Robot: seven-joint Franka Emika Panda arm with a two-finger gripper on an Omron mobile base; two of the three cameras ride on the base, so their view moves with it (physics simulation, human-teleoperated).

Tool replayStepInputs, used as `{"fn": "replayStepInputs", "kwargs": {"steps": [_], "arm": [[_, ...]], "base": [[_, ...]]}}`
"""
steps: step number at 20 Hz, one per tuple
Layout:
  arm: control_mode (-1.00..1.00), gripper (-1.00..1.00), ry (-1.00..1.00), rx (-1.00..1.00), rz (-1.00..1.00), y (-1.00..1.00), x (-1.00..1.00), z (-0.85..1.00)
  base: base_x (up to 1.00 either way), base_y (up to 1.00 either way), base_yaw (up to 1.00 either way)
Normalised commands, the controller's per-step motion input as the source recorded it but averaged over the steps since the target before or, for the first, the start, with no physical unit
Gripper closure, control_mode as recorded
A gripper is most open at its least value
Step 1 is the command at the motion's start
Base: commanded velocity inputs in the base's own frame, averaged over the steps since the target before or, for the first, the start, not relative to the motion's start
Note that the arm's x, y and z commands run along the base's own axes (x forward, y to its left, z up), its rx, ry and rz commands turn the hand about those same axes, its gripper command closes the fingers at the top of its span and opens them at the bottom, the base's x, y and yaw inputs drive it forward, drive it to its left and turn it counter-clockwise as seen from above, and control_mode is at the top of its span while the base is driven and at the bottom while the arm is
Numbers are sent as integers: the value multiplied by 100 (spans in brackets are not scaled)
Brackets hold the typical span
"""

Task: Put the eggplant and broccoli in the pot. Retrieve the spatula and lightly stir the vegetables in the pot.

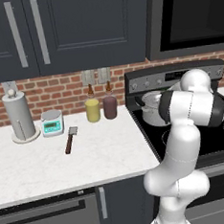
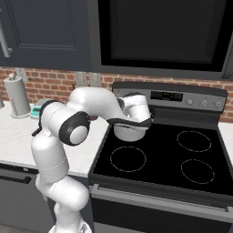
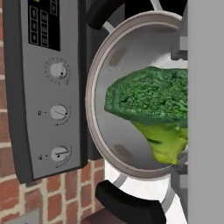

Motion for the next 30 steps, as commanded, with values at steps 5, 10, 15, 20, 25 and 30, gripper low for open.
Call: {"fn": "replayStepInputs", "kwargs": {"steps": [5,10,15,20,25,30], "arm": [[-100,-100,0,4,0,0,4,0],[-100,-100,0,4,0,0,-16,33],[-100,-100,0,7,-1,0,-83,97],[-100,-100,3,7,-7,1,-94,100],[-100,-100,15,4,-12,24,-99,100],[-100,-100,27,0,-15,57,-83,100]], "base": [[0,0,0],[0,0,0],[0,0,0],[0,0,0],[0,0,0],[0,0,0]]}}
